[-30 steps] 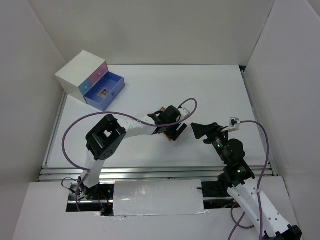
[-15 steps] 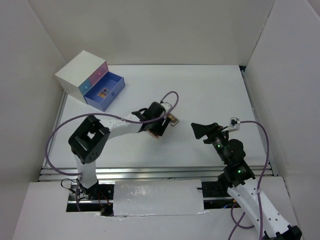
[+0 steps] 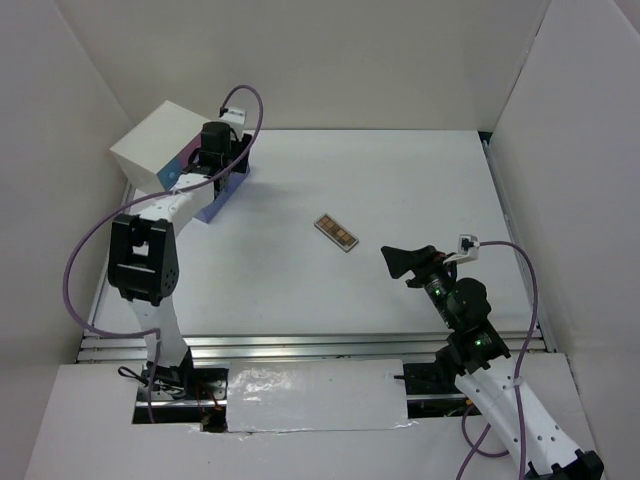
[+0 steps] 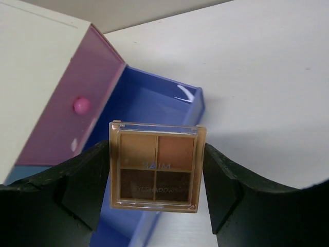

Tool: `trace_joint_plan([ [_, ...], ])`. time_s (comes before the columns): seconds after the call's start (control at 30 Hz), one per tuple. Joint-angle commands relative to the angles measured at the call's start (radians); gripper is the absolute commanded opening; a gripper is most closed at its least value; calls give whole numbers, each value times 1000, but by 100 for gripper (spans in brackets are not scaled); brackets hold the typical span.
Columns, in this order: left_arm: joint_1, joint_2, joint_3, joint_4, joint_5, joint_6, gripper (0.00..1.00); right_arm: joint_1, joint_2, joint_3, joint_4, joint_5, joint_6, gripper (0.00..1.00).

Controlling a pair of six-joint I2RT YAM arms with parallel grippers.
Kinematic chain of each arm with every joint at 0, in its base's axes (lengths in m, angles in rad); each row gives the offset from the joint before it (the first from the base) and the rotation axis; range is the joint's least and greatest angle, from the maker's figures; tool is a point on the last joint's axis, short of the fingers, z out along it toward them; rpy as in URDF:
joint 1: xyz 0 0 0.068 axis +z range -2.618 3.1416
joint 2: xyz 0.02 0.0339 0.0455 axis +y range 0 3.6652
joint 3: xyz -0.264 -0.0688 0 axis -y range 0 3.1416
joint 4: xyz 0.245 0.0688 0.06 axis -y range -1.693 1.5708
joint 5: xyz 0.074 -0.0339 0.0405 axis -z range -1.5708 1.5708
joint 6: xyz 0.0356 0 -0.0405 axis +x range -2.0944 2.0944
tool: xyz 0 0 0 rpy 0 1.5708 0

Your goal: Organize the makeup

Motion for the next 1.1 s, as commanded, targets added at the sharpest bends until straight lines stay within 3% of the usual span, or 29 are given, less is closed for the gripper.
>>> trace_joint_plan([
  [0.0,46,108,108,-3,38,192,28,7,4,21,52,-15,7,100],
  [0.33,144,145,45,65,60,236,37,5,34,16,82,-76,21,100],
  [0.43,152,151,19,74,72,266,49,5,43,21,81,-78,20,100],
  [0.47,156,156,14,69,95,269,62,5,44,22,81,-78,20,100],
  [0.5,161,160,16,57,107,258,67,5,44,21,82,-76,20,100],
  [0.77,182,225,80,-50,287,215,82,5,67,18,91,-70,15,100],
  [0.83,181,214,83,-46,278,198,84,5,75,18,96,-72,15,100],
  [0.9,181,182,89,-26,278,165,98,5,80,18,98,-76,17,100],
  [1.07,179,115,165,-61,247,117,99,5,80,18,96,-76,15,100],
])
